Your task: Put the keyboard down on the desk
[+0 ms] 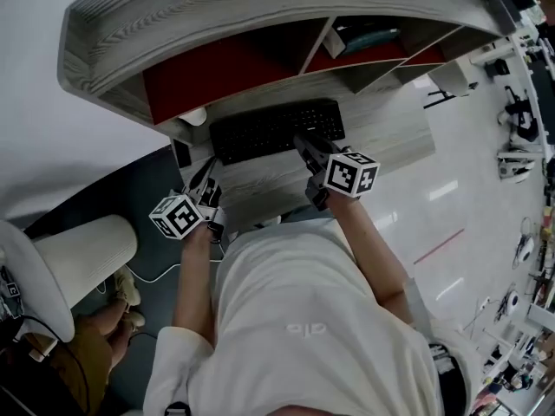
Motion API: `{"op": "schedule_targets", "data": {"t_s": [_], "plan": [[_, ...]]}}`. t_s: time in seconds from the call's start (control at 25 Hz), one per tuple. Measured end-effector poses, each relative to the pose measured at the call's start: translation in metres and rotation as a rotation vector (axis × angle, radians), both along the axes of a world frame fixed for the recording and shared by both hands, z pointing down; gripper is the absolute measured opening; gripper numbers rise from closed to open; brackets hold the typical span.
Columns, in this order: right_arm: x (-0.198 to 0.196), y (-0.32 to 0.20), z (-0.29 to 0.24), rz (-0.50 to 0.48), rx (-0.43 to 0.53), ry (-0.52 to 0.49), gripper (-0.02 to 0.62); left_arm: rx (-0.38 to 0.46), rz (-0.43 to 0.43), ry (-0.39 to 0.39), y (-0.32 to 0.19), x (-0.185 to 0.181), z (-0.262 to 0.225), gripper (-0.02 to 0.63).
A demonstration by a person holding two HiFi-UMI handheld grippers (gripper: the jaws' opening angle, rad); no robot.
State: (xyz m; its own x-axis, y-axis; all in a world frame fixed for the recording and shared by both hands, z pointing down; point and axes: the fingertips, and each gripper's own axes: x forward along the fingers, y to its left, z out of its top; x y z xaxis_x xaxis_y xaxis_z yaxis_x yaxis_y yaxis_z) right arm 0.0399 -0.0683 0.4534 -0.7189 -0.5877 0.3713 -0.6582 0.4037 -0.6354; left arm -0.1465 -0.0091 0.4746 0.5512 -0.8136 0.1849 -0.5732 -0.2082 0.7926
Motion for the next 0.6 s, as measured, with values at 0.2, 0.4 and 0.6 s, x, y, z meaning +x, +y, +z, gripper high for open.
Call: {"op": "schedule_targets", "data": {"t_s": [0.2, 0.4, 0.6], "plan": [[-0.004, 0.010, -0.052, -0.051, 0.167, 0.050, 0.029, 0.170, 0.053, -0.185, 0.000, 0.004, -0.056, 0.029], [-0.002, 0.022, -0.090, -0.082, 0.335, 0.155, 0.029, 0.342, 0.087, -0.380, 0.005, 0.014, -0.108, 0.029], [0.002, 0.031, -0.121, -0.096, 0.458, 0.243, 0.029, 0.443, 0.133, -0.492, 0.008, 0.029, -0.140, 0.031]]}}
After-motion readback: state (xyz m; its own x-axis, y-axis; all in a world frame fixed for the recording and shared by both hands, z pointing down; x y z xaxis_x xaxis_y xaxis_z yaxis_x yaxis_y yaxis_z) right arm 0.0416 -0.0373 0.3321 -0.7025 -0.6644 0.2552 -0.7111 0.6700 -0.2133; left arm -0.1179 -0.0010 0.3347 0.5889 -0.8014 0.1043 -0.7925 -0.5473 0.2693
